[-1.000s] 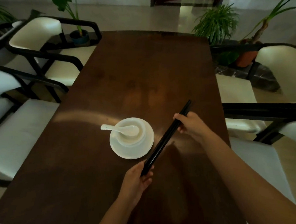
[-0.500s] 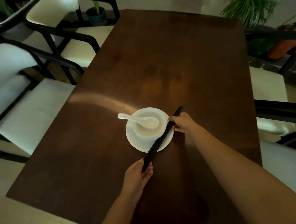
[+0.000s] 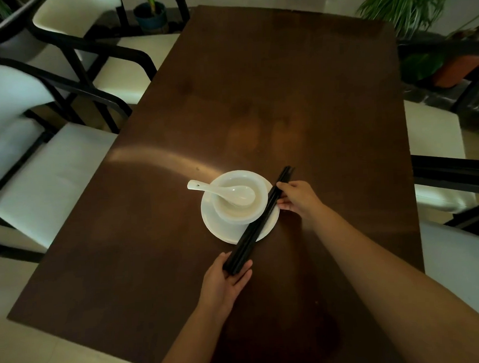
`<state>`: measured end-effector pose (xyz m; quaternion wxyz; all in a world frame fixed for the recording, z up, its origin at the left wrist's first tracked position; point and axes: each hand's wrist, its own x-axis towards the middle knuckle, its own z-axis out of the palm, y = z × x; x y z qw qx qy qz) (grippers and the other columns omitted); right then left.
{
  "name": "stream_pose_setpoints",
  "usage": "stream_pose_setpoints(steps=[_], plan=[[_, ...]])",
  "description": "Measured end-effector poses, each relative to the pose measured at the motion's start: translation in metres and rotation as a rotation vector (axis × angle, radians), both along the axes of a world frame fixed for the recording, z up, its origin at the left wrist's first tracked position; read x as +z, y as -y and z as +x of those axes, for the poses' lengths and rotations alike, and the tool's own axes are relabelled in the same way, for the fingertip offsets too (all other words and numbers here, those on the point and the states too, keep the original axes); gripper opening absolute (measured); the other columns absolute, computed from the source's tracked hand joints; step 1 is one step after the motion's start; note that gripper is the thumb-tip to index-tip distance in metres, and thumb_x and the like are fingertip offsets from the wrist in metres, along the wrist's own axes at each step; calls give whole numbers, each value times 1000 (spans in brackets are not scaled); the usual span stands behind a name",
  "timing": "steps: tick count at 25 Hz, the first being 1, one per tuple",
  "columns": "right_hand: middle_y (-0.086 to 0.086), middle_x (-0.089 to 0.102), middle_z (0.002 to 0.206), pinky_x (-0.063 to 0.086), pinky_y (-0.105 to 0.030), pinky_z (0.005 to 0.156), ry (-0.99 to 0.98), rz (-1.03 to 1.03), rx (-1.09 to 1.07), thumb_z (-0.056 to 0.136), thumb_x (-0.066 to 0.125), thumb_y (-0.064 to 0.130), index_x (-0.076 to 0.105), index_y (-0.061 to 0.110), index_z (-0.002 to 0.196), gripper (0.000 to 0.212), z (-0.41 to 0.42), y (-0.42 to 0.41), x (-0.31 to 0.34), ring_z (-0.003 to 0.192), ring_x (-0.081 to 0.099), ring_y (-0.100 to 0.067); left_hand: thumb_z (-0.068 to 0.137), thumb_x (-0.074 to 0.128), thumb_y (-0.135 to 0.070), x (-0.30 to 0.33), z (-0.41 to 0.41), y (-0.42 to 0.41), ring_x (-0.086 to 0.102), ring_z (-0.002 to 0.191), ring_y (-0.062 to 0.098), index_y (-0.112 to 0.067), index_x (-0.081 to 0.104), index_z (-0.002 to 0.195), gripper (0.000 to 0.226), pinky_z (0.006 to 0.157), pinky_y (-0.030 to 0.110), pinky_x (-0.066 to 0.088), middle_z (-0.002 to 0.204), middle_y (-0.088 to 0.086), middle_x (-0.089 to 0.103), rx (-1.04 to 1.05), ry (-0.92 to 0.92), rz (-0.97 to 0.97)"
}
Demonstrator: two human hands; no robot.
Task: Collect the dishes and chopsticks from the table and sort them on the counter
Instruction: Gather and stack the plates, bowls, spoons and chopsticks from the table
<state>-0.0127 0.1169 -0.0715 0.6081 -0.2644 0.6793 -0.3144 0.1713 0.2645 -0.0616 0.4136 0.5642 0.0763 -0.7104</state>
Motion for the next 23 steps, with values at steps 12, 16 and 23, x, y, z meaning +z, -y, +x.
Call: stream_pose_setpoints(steps=[12, 16, 23], plan=[[-4, 59, 81, 52, -23, 59, 22, 69, 18, 95, 48, 24, 56, 11, 98, 16, 7, -55, 3, 65, 57, -14, 97, 35, -38, 0, 13, -2, 65, 91, 29, -9, 50, 112, 35, 70, 38, 51, 105, 16, 63, -154, 119, 65], [-16, 64, 106, 56, -28, 68, 93, 122, 20, 93, 52, 20, 50, 7, 118, 28, 14, -76, 4, 71, 64, -19, 99, 34, -28, 8, 72, 19, 60, 75, 18, -4, 56, 116, 36, 68, 29, 45, 104, 12, 63, -278, 651, -43], [1, 63, 91, 55, -27, 65, -64, 52, -36, 90, 57, 17, 36, 17, 139, 53, 24, -77, 4, 81, 66, -17, 92, 51, -20, 21, 121, 122, 55, 97, 16, -16, 49, 128, 37, 85, 28, 40, 111, -1, 56, -949, 1229, -554]])
